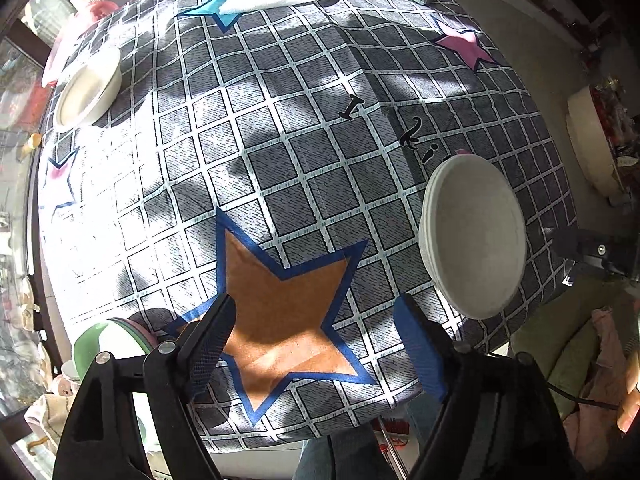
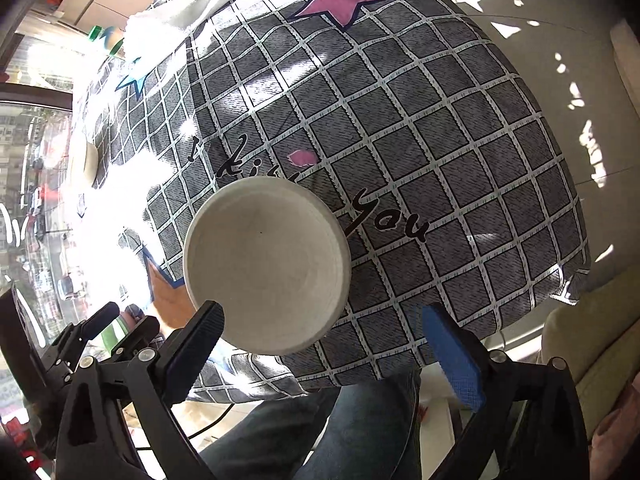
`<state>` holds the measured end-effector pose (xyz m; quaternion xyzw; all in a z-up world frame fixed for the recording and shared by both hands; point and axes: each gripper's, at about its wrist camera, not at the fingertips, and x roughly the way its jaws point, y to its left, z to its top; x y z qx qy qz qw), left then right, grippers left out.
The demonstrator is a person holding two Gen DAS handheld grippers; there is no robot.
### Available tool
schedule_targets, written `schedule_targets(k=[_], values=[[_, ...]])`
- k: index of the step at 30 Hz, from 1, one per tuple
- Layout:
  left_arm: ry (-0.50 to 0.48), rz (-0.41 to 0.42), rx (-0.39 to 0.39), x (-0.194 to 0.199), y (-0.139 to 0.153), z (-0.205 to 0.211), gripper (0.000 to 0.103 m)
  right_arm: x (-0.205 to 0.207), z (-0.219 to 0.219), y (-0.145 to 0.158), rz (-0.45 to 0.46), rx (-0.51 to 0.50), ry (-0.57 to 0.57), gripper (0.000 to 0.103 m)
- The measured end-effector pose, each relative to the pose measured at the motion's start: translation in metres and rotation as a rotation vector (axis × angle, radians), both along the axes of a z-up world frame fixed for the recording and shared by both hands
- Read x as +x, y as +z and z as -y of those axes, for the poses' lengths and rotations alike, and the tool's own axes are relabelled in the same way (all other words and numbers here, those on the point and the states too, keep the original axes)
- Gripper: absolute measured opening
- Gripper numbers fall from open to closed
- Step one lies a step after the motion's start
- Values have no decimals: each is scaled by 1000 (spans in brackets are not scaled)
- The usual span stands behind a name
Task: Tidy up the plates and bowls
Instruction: 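Reach the right tool to another white paper bowl and grasp its rim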
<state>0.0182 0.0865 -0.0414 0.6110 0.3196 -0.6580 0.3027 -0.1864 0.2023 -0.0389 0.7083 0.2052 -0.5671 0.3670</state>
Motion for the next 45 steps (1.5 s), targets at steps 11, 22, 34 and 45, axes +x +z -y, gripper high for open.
schedule_targets(k=[11, 22, 34, 45], values=[[158, -138, 183, 69, 4, 19, 87, 88, 51, 34, 172, -85, 104, 103], [417, -288, 97, 135, 51, 110, 88, 152, 198, 74, 63, -135, 267, 103], [807, -134, -112, 178, 32, 252, 103, 194, 384, 9, -60, -100, 524, 103], [796, 107, -168, 166, -44, 339, 98, 221, 452, -53, -103, -92, 639, 103]])
